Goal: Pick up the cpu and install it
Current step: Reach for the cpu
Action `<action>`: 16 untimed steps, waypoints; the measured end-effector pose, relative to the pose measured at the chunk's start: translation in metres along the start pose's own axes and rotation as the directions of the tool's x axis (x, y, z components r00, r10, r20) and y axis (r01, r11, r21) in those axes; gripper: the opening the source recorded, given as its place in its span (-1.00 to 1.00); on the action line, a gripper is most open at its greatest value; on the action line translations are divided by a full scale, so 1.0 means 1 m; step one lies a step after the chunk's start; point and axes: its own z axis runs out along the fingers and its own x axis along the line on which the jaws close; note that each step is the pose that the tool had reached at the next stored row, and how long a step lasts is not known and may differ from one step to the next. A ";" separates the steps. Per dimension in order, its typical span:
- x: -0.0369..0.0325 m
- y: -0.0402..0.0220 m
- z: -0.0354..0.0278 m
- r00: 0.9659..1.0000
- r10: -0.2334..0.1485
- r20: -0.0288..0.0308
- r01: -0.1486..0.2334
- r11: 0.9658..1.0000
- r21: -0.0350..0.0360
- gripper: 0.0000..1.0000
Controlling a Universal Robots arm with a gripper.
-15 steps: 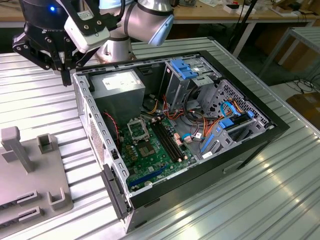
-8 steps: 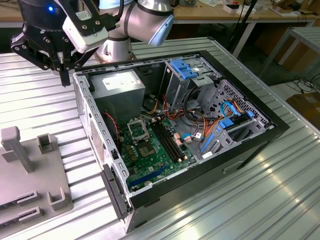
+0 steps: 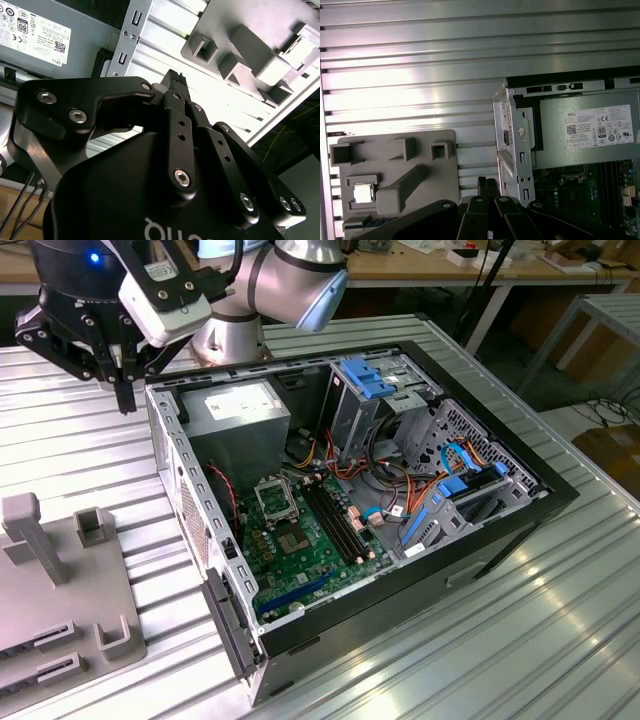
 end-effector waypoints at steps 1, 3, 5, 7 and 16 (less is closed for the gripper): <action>0.0003 0.0000 0.0000 1.000 0.000 0.000 0.000 1.000 0.000 -0.79; 0.0010 -0.0001 0.0000 1.000 0.000 0.000 0.000 1.000 0.000 -0.79; 0.0018 -0.0001 0.0000 1.000 0.000 0.000 0.000 1.000 0.000 -0.79; 0.0027 -0.0002 0.0000 1.000 0.000 -0.001 0.000 1.000 0.000 -0.79; 0.0069 -0.0005 0.0002 1.000 0.000 -0.002 0.000 1.000 0.000 -0.79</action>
